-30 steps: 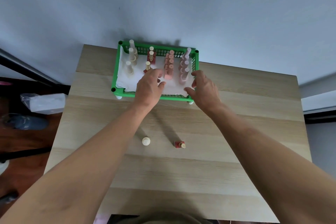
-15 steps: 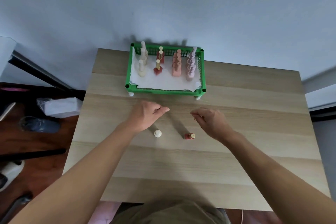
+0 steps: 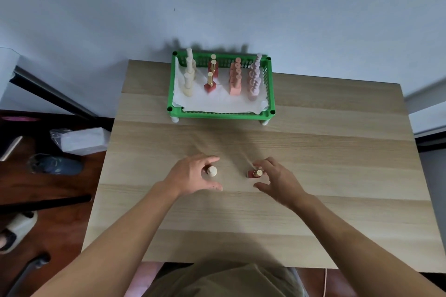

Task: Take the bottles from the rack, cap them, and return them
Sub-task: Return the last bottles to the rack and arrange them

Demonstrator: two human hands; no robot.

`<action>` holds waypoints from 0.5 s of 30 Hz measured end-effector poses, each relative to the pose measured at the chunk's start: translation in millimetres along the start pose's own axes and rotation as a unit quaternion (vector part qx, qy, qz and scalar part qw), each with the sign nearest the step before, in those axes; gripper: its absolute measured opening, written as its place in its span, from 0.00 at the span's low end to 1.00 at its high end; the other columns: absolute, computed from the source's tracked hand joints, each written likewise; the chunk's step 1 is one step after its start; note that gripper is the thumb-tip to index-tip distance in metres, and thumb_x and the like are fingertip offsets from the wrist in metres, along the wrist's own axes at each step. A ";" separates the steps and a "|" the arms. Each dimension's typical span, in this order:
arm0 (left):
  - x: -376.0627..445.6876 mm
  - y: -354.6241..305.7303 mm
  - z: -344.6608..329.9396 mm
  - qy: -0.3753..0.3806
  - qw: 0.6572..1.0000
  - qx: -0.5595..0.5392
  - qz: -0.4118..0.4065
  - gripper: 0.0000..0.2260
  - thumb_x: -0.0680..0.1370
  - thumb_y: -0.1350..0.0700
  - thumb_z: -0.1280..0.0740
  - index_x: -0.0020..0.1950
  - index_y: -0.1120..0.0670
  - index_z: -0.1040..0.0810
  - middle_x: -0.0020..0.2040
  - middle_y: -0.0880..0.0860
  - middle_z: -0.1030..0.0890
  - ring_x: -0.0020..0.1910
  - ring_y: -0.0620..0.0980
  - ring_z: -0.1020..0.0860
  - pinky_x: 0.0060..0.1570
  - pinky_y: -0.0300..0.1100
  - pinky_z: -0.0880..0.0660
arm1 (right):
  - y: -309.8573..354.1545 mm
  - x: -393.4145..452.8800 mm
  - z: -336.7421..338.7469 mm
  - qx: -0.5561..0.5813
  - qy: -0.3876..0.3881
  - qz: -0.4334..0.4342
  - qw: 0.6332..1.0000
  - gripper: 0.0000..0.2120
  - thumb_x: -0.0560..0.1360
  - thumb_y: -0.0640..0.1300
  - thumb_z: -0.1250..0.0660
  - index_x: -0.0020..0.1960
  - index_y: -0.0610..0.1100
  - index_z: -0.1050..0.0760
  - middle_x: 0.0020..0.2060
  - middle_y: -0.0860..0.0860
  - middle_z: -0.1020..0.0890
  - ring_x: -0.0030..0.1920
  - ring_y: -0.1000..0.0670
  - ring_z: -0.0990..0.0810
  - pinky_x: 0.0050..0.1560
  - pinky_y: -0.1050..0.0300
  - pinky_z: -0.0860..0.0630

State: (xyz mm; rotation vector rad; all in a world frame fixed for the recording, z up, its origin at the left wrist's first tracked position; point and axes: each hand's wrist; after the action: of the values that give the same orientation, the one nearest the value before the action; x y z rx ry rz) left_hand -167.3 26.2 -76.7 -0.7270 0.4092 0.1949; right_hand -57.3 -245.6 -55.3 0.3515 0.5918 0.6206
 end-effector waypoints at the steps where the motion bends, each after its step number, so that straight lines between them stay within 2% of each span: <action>1: 1.8 -0.9 -0.8 -0.003 1.000 0.002 -0.005 0.42 0.59 0.25 0.28 0.70 0.38 0.30 0.62 0.38 0.22 0.58 0.39 0.24 0.62 0.40 0.27 | 1.2 0.5 -2.0 0.000 -0.010 -0.003 1.000 0.28 0.71 0.50 0.24 0.68 0.50 0.28 0.60 0.53 0.23 0.51 0.53 0.22 0.51 0.53 0.21; 4: 6.3 -3.8 -2.4 -0.012 1.000 0.020 -0.013 0.33 0.65 0.36 0.24 0.67 0.42 0.26 0.60 0.41 0.21 0.57 0.43 0.22 0.58 0.41 0.26 | 5.4 2.2 -7.2 0.005 -0.029 -0.016 0.999 0.25 0.71 0.50 0.24 0.66 0.49 0.26 0.58 0.52 0.22 0.53 0.50 0.21 0.49 0.53 0.23; 7: 7.7 -5.4 -2.7 -0.032 0.999 0.029 -0.018 0.22 0.69 0.45 0.23 0.61 0.46 0.22 0.55 0.42 0.20 0.52 0.45 0.22 0.52 0.40 0.27 | 9.7 4.6 -9.2 0.014 -0.049 -0.018 0.999 0.16 0.71 0.48 0.25 0.58 0.50 0.22 0.52 0.53 0.22 0.51 0.49 0.20 0.46 0.52 0.23; 10: 6.8 -5.2 0.3 -0.045 0.999 0.009 -0.014 0.15 0.69 0.48 0.22 0.52 0.48 0.21 0.48 0.42 0.19 0.47 0.44 0.22 0.47 0.38 0.28 | 12.9 7.7 -7.7 0.017 -0.054 -0.015 0.998 0.09 0.72 0.48 0.25 0.51 0.52 0.21 0.48 0.56 0.22 0.47 0.51 0.20 0.43 0.52 0.22; 15: 6.8 -4.6 13.6 -0.061 0.998 -0.004 -0.020 0.13 0.70 0.48 0.22 0.50 0.48 0.20 0.47 0.42 0.18 0.45 0.41 0.22 0.43 0.29 0.32 | 20.1 15.8 2.1 0.024 -0.067 -0.010 0.997 0.07 0.73 0.48 0.26 0.49 0.52 0.21 0.49 0.57 0.20 0.46 0.52 0.20 0.42 0.54 0.24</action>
State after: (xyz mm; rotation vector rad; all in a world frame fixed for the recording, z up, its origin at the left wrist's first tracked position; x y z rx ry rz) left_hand -155.7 32.2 -67.6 -0.7273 0.2777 0.2030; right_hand -54.4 -220.6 -50.7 0.4281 0.4815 0.5597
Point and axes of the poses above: each hand's wrist, its own x-axis towards the middle knuckle, its own z-axis out of the back of the hand, y = z × x
